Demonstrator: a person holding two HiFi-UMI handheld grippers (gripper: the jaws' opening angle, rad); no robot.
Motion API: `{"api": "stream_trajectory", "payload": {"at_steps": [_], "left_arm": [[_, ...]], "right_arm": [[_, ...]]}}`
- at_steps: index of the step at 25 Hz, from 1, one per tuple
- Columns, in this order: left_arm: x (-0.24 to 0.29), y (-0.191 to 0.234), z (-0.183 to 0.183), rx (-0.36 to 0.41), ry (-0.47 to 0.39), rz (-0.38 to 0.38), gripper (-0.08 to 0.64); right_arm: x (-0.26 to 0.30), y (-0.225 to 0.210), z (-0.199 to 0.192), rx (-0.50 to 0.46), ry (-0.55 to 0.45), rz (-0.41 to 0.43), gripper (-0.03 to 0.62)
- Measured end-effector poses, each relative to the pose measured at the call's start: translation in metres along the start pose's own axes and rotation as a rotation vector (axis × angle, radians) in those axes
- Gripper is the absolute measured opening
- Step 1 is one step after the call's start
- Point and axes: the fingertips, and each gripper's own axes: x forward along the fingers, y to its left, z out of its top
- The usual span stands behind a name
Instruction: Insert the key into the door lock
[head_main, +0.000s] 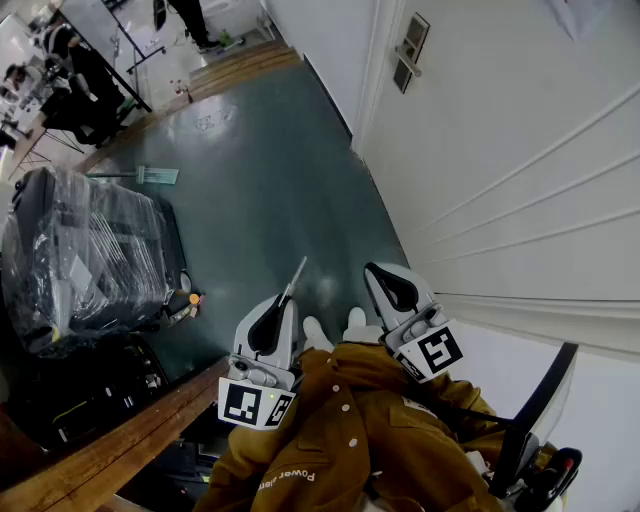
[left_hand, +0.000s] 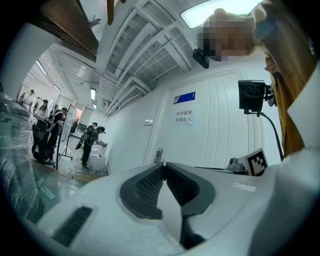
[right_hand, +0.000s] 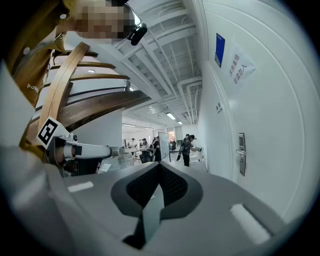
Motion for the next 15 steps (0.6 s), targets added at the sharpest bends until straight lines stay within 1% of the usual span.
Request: {"api": "stream_trajectory", "payload": {"at_steps": [11, 15], "left_arm": [[0.0042, 0.0036, -0.0023, 0.003, 0.012, -0.005, 0.025], [0.0020, 0.0048, -0.0021, -0.006, 0.018, -0.009, 0.025]], "right_arm": [[0.0038, -0.0011, 0.0006, -0.008, 0.000, 0.000, 0.005], [0.0068, 0.0037, 0.0076, 0.032, -0.032, 0.034, 0.006]]}}
